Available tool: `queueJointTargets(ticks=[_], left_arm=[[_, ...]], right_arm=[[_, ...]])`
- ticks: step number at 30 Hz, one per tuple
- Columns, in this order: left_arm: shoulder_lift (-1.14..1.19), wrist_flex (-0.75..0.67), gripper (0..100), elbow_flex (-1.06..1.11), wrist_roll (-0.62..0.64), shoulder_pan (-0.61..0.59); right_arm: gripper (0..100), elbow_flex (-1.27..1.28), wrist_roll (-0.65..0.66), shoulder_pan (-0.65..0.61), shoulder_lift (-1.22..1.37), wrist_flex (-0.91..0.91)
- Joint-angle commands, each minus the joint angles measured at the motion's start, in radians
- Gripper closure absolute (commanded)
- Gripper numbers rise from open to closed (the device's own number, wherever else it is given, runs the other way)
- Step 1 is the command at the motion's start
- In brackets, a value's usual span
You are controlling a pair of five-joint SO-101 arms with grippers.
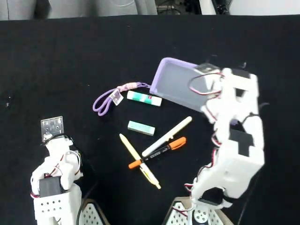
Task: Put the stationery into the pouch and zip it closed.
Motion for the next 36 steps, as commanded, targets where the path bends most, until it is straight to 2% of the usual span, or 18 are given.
queueJointTargets(ticks=[1,4,7,10,18,24,32,36], left_arm=[[-0.008,-0.018,95,0.024,-0.003,-0.008],[-0.008,-0.018,95,0.024,-0.003,-0.008],[-0.008,-0.018,95,0.024,-0.003,-0.008],[-0.008,-0.018,95,0.024,-0.003,-0.008],[-0.008,-0.018,95,0.024,-0.003,-0.008],[-0.008,-0.018,95,0.024,-0.003,-0.008],[-0.008,-0.018,95,0.024,-0.003,-0.008],[-0.008,-0.018,95,0.024,-0.003,-0.008]], right_arm=[[84.7,-0.082,0.023,0.055,-0.077,-0.008],[84.7,-0.105,0.020,0.041,-0.105,0.035],[84.7,-0.122,0.015,-0.029,-0.170,0.071],[84.7,-0.124,-0.064,-0.120,-0.248,0.037],[84.7,-0.122,-0.227,-0.304,-0.269,-0.299],[84.7,-0.127,-0.224,-0.377,-0.151,-0.499],[84.7,-0.127,-0.222,-0.382,-0.001,-0.905],[84.7,-0.139,-0.221,-0.416,0.070,-0.987]])
